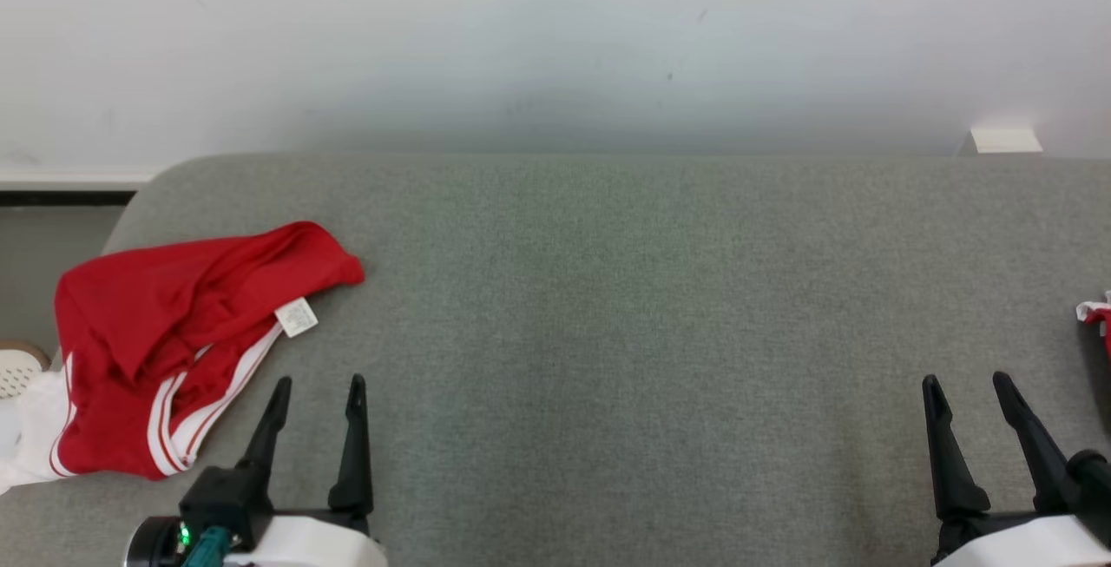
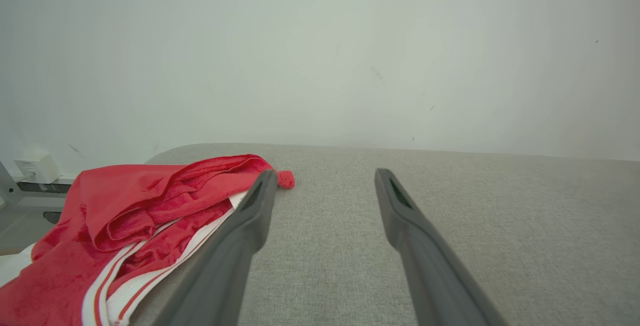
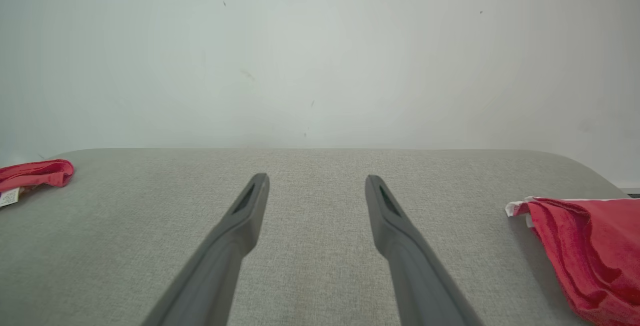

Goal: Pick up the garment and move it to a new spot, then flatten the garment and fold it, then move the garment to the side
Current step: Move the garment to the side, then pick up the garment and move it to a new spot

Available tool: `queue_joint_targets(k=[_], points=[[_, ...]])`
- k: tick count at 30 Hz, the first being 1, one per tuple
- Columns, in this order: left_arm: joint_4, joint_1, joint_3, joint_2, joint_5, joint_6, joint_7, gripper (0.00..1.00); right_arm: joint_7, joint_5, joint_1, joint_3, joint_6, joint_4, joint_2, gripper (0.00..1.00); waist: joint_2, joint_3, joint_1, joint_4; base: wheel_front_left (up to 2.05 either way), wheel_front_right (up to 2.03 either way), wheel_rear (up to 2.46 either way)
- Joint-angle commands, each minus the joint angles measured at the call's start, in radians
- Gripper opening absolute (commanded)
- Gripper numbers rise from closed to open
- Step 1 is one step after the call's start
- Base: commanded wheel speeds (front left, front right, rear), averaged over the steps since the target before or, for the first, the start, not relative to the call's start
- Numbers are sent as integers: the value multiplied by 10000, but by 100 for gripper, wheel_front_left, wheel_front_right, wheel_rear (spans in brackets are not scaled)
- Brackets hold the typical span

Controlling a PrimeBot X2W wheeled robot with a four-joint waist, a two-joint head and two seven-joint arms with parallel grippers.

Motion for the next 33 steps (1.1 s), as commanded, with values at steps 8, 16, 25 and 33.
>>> queue_joint_targets(k=[8,16,25,33], points=[[100,697,-176,84,-188,-60,24,100,260,19,986,57,-24,-486,57,100,0,-779,2,-171,0,0,0],[264,872,-311,93,-353,-133,141,100,354,273,1448,154,-24,-683,59,100,0,-1035,2,-300,0,0,0],[356,802,-343,158,-359,-166,128,100,325,256,1541,192,-24,-620,56,100,0,-1105,2,-291,0,0,0],[365,579,-393,174,-382,-226,86,100,291,207,1585,98,-24,-625,55,100,0,-1084,2,-78,0,0,0]])
